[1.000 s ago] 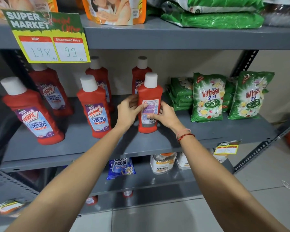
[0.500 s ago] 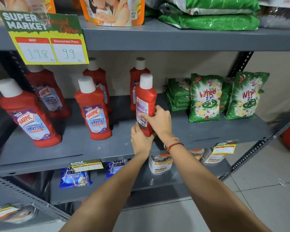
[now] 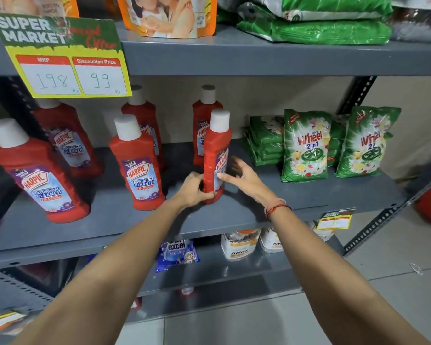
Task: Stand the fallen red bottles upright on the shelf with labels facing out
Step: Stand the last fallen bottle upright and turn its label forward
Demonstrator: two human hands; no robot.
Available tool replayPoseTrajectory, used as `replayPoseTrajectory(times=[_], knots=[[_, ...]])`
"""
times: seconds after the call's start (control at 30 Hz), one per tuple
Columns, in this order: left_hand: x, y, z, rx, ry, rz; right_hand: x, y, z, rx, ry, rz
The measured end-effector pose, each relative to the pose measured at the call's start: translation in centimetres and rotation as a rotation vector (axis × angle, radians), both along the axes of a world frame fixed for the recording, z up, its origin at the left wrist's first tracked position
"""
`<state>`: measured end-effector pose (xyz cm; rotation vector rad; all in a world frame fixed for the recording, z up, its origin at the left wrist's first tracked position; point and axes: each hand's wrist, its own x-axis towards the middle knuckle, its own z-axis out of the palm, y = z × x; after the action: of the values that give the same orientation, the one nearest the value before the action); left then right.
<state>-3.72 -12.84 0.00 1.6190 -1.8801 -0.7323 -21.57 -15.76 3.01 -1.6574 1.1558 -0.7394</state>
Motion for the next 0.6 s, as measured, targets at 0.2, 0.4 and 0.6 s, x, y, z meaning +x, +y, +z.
replayPoseTrajectory(times=[0.2, 0.4, 0.6], knots=[[1.0, -0.7, 1.7, 0.148, 0.033, -0.062, 0.8, -0.8, -0.7, 0.111, -0.147, 0.053], [1.4, 0.4, 0.6, 0.122, 0.217, 0.075, 2.0, 0.1, -1.6, -0.037, -0.099, -0.118], [1.4, 1.3, -0.4, 0.059, 0.233, 0.122, 0.7, -0.2, -2.0, 0.013, -0.039, -0.027]])
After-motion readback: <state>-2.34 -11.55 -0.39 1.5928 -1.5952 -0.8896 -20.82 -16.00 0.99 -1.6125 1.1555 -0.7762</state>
